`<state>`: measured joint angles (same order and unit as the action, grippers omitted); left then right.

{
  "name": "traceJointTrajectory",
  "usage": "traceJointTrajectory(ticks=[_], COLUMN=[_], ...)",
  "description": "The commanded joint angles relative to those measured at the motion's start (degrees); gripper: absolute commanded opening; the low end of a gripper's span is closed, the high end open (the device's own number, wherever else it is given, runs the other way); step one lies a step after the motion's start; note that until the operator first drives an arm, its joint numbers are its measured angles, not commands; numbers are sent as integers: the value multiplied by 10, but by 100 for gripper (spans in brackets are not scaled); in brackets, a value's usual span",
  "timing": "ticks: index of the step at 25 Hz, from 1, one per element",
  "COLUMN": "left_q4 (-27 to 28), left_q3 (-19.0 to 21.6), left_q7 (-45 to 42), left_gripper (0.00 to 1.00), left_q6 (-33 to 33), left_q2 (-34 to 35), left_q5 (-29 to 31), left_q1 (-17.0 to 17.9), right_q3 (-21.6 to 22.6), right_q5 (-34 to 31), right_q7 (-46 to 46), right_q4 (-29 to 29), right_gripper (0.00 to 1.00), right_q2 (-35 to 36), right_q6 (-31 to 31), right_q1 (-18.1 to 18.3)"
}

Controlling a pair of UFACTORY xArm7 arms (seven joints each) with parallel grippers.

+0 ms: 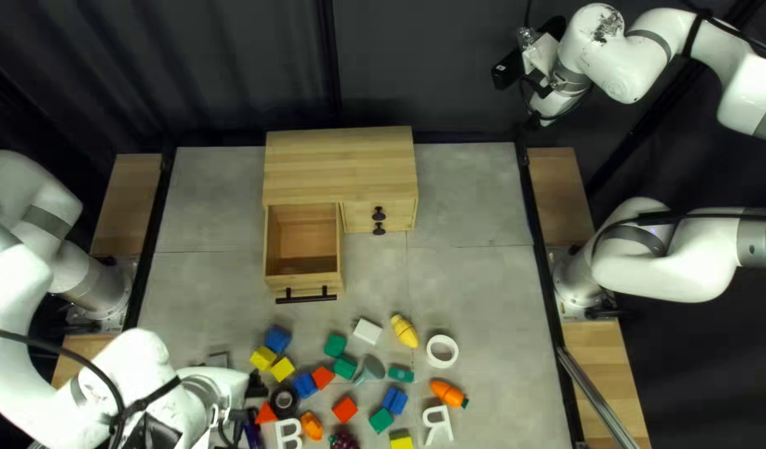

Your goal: Open drawers and place objects into drawer and close

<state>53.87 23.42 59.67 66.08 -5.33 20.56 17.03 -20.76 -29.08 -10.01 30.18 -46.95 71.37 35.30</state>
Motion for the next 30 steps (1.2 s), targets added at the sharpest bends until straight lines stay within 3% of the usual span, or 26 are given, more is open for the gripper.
traceJointTrajectory(ticks=[1, 11, 30], left_q4=[-36, -60, -133], left_q3=[-9, -22, -45], left_q7=[45, 66, 61], left_gripper=[100, 100, 100], left_q6=[-58, -120, -216], left_q2=[-13, -36, -18], left_q5=[23, 71, 128], left_q1=[-14, -25, -46], right_q3=[0, 0, 0], right_q5=[0, 0, 0], right_q7=[0, 0, 0], right_q4=[0, 0, 0], right_gripper=[100, 100, 100], right_q2=[0, 0, 0], right_q6=[0, 0, 0], right_q1=[0, 0, 0])
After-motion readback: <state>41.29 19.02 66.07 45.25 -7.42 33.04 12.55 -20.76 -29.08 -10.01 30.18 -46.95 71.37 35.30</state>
